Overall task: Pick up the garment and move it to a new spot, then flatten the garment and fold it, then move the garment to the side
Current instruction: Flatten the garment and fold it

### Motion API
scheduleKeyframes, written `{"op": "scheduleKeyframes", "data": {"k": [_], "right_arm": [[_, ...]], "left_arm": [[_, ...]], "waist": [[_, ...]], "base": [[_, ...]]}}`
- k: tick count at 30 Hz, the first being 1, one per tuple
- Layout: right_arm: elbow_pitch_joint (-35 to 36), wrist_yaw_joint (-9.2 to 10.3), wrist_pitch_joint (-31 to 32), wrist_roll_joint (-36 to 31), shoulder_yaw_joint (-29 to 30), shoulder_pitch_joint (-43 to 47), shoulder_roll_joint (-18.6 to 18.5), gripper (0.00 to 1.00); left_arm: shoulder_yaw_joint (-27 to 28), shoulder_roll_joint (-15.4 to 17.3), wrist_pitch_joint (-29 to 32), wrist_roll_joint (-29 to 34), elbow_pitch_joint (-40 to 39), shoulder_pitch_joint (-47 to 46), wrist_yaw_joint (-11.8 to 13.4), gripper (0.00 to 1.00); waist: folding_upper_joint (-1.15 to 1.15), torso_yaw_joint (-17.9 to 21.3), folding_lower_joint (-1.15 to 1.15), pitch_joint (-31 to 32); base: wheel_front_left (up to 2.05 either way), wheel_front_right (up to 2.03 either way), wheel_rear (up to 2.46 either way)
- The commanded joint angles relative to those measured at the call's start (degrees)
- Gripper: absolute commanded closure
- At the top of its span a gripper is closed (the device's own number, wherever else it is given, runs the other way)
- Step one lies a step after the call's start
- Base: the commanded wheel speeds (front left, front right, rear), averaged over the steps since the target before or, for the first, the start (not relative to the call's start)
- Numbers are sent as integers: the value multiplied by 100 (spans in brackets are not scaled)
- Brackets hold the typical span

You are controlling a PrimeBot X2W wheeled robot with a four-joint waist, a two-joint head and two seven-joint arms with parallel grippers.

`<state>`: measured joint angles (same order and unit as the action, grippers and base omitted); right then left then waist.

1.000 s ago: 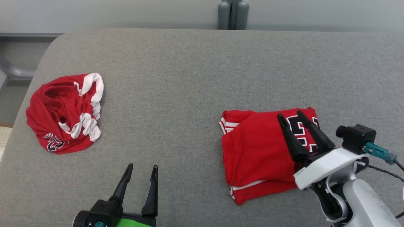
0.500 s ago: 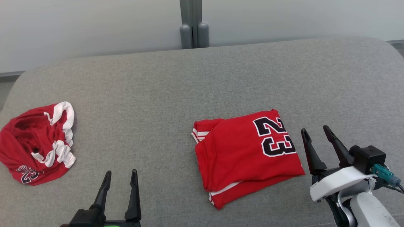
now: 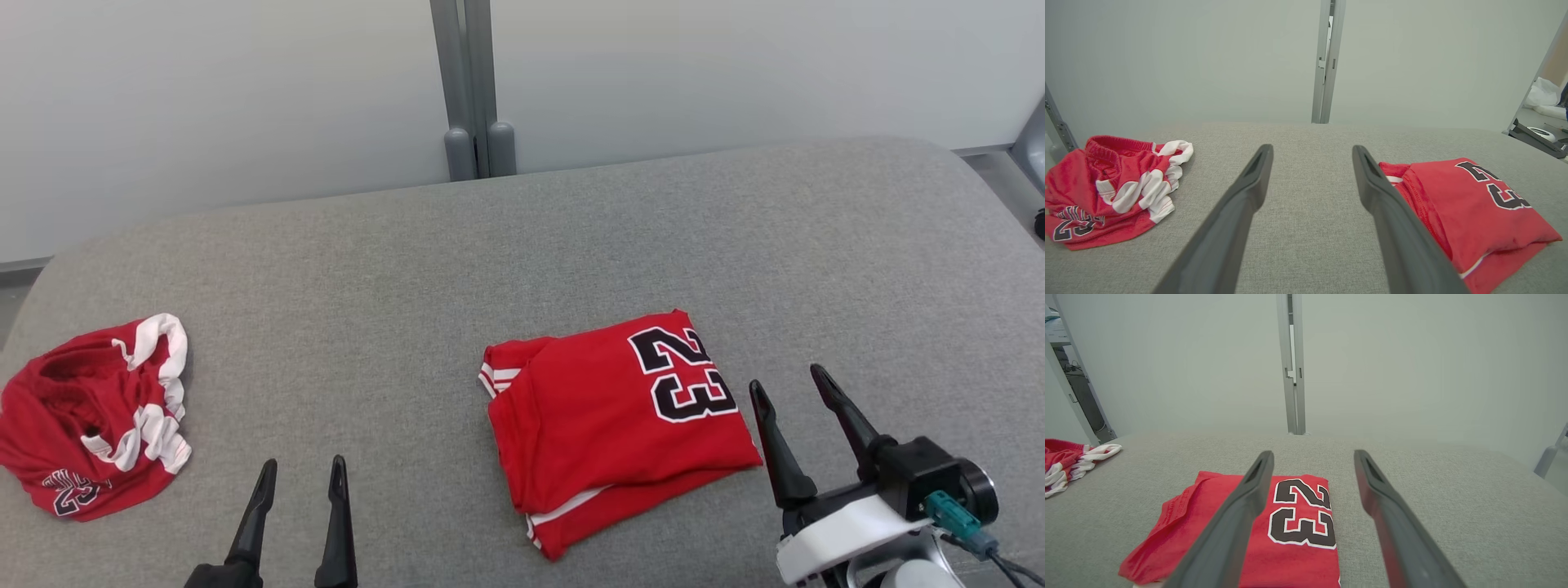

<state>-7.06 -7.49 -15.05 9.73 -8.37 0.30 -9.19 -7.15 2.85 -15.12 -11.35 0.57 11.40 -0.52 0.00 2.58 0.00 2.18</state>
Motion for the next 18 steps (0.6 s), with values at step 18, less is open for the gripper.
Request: {"op": "scheduleKeyframes", "data": {"k": [18], "right_arm": [[-15, -1, -16, -44, 22, 273, 161, 0]], "left_arm": [[-13, 9, -2, 201, 19, 199, 68, 0]], "waist": [[0, -31, 0, 155]], "base": [[0, 0, 0]]}}
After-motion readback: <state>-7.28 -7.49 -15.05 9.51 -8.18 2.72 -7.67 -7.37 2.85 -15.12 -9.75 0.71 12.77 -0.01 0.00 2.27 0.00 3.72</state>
